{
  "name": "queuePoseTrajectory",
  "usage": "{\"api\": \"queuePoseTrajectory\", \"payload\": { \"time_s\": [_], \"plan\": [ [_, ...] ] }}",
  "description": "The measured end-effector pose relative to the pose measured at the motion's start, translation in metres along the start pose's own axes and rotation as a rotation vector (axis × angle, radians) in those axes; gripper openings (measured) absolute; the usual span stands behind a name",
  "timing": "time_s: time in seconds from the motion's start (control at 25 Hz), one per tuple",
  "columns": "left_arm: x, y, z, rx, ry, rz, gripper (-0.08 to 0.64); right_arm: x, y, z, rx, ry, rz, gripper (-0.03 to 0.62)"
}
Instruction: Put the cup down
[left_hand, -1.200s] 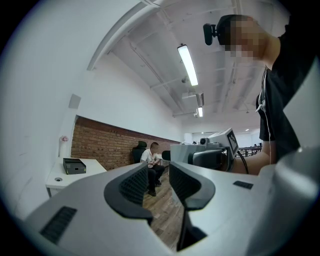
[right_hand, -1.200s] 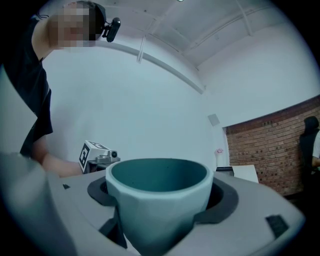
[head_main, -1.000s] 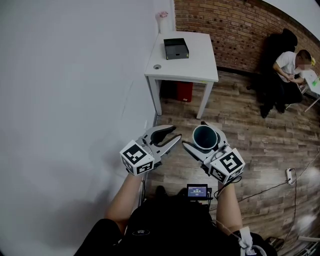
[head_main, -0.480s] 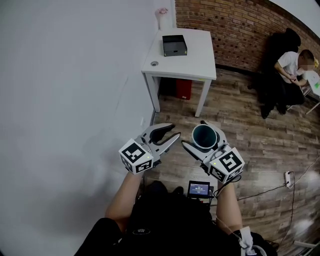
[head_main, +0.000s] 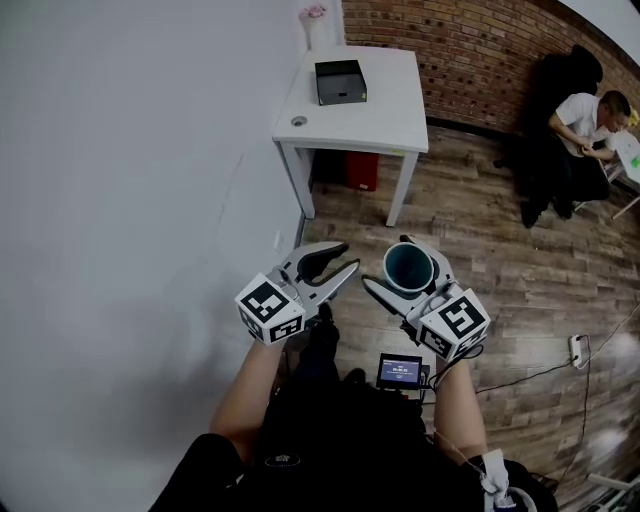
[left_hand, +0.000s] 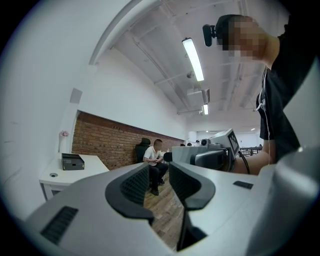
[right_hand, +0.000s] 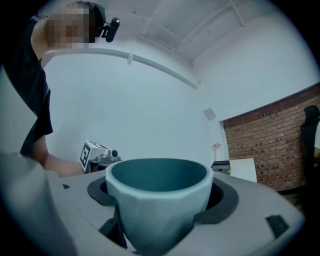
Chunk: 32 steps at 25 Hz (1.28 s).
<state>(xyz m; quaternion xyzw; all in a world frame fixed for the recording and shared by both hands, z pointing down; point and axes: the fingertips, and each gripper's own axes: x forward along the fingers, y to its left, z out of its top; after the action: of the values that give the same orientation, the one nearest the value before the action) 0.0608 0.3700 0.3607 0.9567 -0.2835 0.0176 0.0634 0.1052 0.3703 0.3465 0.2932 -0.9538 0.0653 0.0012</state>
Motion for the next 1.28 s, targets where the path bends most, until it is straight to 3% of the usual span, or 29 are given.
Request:
{"api": "queuePoseTrajectory", "payload": {
  "time_s": [0.48, 1.28],
  "plan": [
    [0.047, 0.079, -0.003, -0.011, -0.004, -0.069, 0.123, 0.054, -0.069, -0.006, 0.003, 0.033, -0.063, 0.419],
    [0.099, 0.246, 0.036, -0.012, -0.033, -0.125, 0.122, 0.183, -0.168, 0.021, 0.005, 0.045, -0.149, 0.419]
  ]
}}
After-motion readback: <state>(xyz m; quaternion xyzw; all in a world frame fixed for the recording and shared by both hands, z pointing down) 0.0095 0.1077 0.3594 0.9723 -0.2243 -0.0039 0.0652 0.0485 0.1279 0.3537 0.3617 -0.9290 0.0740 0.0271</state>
